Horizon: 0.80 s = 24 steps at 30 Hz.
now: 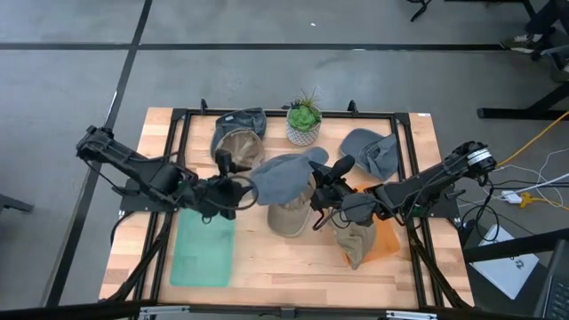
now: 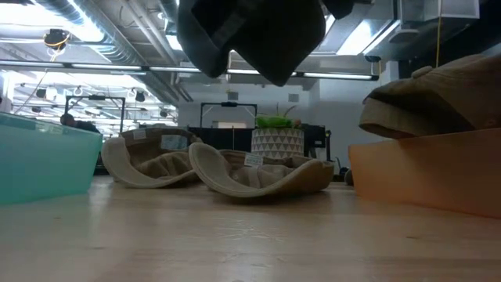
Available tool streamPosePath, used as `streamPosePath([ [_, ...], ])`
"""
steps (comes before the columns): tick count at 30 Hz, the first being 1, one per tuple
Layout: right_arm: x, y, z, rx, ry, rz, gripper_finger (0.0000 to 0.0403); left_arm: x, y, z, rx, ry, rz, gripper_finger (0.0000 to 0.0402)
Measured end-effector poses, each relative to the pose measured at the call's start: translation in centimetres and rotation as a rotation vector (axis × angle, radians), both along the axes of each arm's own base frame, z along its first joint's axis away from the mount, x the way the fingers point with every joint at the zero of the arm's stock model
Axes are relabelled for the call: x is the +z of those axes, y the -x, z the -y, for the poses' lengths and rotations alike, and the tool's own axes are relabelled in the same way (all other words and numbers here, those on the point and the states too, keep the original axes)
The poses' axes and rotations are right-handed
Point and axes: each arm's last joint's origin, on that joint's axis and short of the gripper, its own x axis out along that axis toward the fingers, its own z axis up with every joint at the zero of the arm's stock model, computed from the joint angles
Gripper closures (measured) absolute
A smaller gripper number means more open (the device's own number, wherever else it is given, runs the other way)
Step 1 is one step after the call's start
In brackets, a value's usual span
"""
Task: Pick & Place hat
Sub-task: Put the bottom center blue cap into the green bin
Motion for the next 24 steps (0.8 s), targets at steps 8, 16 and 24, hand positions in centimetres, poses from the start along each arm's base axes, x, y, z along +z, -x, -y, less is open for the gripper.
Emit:
streamPosePath([
  [8,0.3,-0.2,-0.1,0.051,-0.028,0.039,0.0384,0.4,-1.4,-1.1,-0.051,0.075,0.038,0.0135],
  [16,0.3,-0.2,-0.1,0.074,-0.058,0.066,0.0383,1.8,-2.6,-1.9,-0.059,0.095,0.186,0.0135],
  [24,0.3,-0.2,-0.1,0.069,-0.086,0.097,0.0383,2.5,-3.0,-2.8,0.063,0.082,0.291,0.0160],
])
